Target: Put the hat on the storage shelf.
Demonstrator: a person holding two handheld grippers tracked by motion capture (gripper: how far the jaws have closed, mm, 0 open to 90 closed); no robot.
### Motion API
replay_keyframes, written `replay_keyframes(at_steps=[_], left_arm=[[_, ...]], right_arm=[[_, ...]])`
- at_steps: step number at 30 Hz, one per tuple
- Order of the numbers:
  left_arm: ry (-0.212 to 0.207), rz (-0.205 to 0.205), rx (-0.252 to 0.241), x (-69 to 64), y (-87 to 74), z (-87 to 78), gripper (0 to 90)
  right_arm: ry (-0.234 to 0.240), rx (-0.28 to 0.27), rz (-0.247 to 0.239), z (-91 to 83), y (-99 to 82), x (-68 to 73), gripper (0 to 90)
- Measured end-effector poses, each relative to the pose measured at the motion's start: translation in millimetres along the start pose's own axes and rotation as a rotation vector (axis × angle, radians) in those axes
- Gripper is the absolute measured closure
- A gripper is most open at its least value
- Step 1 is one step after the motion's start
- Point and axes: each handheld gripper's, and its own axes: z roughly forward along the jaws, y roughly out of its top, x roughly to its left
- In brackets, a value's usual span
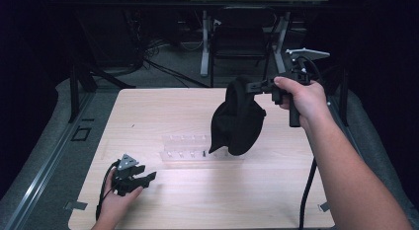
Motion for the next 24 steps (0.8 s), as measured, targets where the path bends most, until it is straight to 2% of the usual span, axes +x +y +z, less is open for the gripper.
replay_keyframes(at_steps=[2,14,24], left_arm=[[-0.001,0.005,0.015,0.7,0.6,-1.3,45.7],[-0.003,0.005,0.014,0.9,0.7,-1.4,45.6],[-0.004,0.005,0.012,1.1,0.9,-1.7,45.6]], right_arm=[[0.005,0.005,-0.002,4.0,1.4,-1.0,87.9],[0.009,0.028,0.001,28.5,3.7,-3.7,87.9],[-0.001,0.029,0.000,37.5,6.0,-4.9,87.8]])
